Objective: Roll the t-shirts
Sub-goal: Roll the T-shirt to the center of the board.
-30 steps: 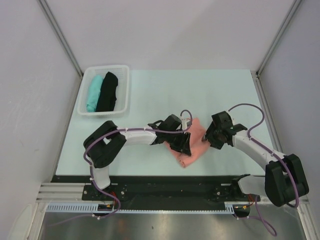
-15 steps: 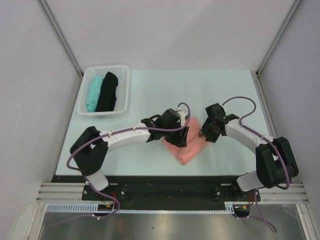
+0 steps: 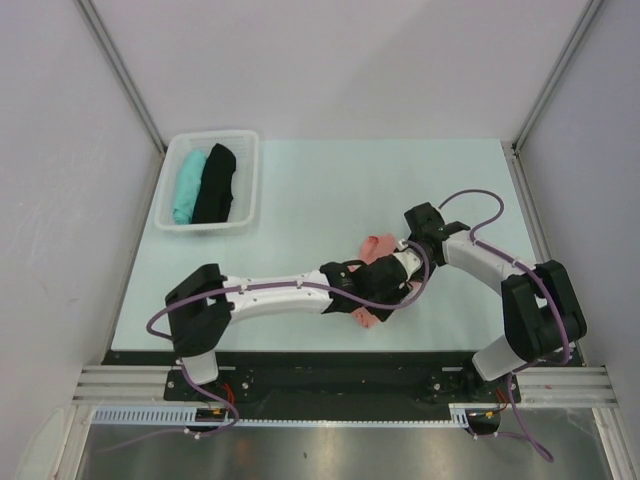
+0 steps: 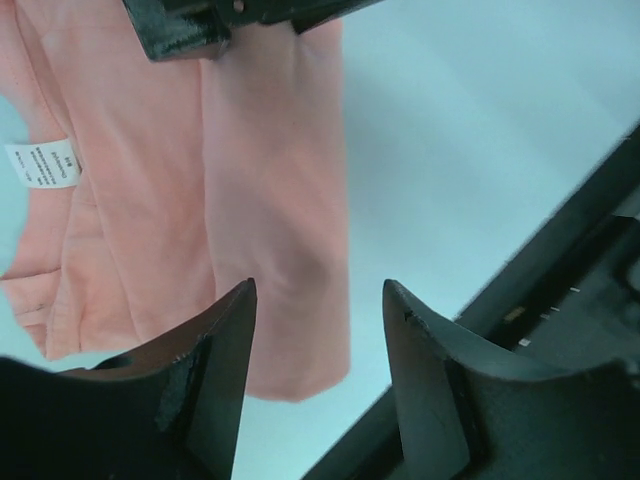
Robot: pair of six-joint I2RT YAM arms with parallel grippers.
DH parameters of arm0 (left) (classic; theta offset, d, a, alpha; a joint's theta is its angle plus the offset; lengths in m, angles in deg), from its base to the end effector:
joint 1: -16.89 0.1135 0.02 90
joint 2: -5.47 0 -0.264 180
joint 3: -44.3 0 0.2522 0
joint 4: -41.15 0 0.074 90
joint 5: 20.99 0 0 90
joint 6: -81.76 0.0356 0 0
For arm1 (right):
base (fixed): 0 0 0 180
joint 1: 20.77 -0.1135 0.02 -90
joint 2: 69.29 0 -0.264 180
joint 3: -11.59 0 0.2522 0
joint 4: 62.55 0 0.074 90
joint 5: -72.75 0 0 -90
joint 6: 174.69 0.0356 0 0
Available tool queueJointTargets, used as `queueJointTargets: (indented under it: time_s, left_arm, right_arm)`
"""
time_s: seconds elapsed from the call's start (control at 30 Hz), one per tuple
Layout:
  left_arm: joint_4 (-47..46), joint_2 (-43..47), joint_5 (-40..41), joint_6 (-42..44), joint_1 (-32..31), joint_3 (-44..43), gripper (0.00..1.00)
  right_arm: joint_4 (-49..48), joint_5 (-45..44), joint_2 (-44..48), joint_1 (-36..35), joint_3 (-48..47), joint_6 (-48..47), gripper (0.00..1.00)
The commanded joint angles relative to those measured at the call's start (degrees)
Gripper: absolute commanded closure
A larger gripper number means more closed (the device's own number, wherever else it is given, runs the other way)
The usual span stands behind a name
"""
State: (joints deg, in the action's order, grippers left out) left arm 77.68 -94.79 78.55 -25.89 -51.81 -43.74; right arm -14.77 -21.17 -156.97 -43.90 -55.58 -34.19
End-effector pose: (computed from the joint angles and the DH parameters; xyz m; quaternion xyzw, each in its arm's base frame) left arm 0.1455 -0.3570 0.2379 0.3755 0.8543 -0.1834 0.3092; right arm 0.2640 0.1101 0.1872 0.2385 0.9521 0.0859 0.1708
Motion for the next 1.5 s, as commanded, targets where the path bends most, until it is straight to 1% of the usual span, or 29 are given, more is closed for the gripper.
queueJointTargets:
  time_s: [0.0,0.1,0.13,0.2,0.23,0.3,0.33,0.37,0.4,0.43,0.47,0.5,0.53,0.6,0.63,0.7,0.83,0.87,1.03,1.07,1.2,1.47]
  left_arm:
    - [2.20,-4.13,9.00,2.44,-0.90,-2.45,0.43]
    - [1.84,-6.33,10.41,2.53,-0.90,-2.45,0.49]
    - [1.58,-6.69,11.19,2.45,-0.99,-2.45,0.55]
    - [1.41,-7.22,11.55,2.18,-0.90,-2.10,0.69]
    - [1.06,-7.40,11.12,2.18,-0.90,-1.84,0.84]
    - [-0.35,-7.14,8.05,2.35,-0.73,-0.96,0.93]
    - [-1.83,-6.52,6.65,2.44,-0.55,-0.52,1.00]
    - [-2.80,-6.17,3.06,2.53,-0.46,-0.08,1.00]
    - [-3.77,-5.82,1.37,1.84,-0.46,0.80,1.00]
    - [-5.52,-5.55,-1.25,1.31,-0.46,1.15,1.00]
    - [-6.49,-5.29,-3.63,0.52,-0.29,1.76,1.00]
    - [-7.46,-5.29,-8.35,-1.40,-0.29,2.12,1.00]
    - [-9.30,-5.46,-10.57,-2.29,-0.29,2.30,1.00]
    - [-11.15,-5.38,-14.79,-5.01,-0.29,3.61,1.00]
    - [-12.73,-5.11,-15.77,-5.81,-0.29,4.05,1.00]
    - [-14.06,-4.41,-17.70,-8.17,0.06,5.28,1.00]
    - [-18.44,-2.39,-24.72,-12.49,2.52,8.35,1.00]
    - [-18.81,-2.04,-25.88,-13.37,4.09,9.67,1.00]
    - [-21.88,-1.42,-30.45,-17.15,9.54,13.98,1.00]
    - [-22.15,-1.51,-31.85,-17.85,10.08,14.94,1.00]
    - [-22.59,-1.95,-32.92,-19.00,12.54,16.62,1.00]
    - [-19.96,-1.68,-31.87,-17.42,16.06,18.03,1.00]
  right_arm:
    - [-0.27,-1.61,-1.00,-0.59,-1.79,0.48,0.52]
    - [-0.27,-1.61,-0.83,-0.59,-1.79,0.56,0.51]
    - [-0.10,-1.61,-0.65,-0.51,-1.79,0.56,0.51]
    - [-0.09,-1.70,-0.04,-0.51,-1.79,0.56,0.50]
    - [0.08,-1.70,0.14,-0.42,-1.79,0.30,0.50]
    - [0.52,-2.05,1.10,-0.24,-1.79,-0.23,0.48]
    - [1.04,-2.40,1.54,-0.07,-1.79,-0.49,0.46]
    - [1.48,-2.75,2.24,0.19,-1.79,-1.19,0.45]
    - [1.92,-3.89,2.77,0.37,-1.61,-1.54,0.44]
    - [2.71,-4.42,4.69,0.55,-1.35,-1.81,0.42]
    - [2.80,-4.77,5.75,1.50,-0.83,-2.07,0.38]
    - [2.81,-4.60,7.16,2.12,0.40,-2.68,0.37]
    - [2.81,-4.34,10.13,2.91,1.28,-3.04,0.34]
    - [2.89,-4.16,13.48,4.93,2.77,-3.74,0.32]
    - [3.50,-4.16,16.63,5.55,4.26,-3.92,0.32]
    - [4.38,-4.42,19.38,6.69,5.76,-4.36,0.32]
    - [6.75,-4.43,26.06,7.14,9.81,-4.36,0.34]
    - [7.02,-4.17,28.50,7.14,11.55,-4.18,0.35]
    - [6.94,-1.97,35.11,5.57,15.87,-2.69,0.36]
    - [6.68,-2.14,35.73,4.77,16.14,-2.08,0.36]
    - [4.83,-3.19,34.77,1.00,16.49,-0.67,0.36]
    - [-2.90,-3.19,25.55,-1.91,15.18,-1.37,0.35]
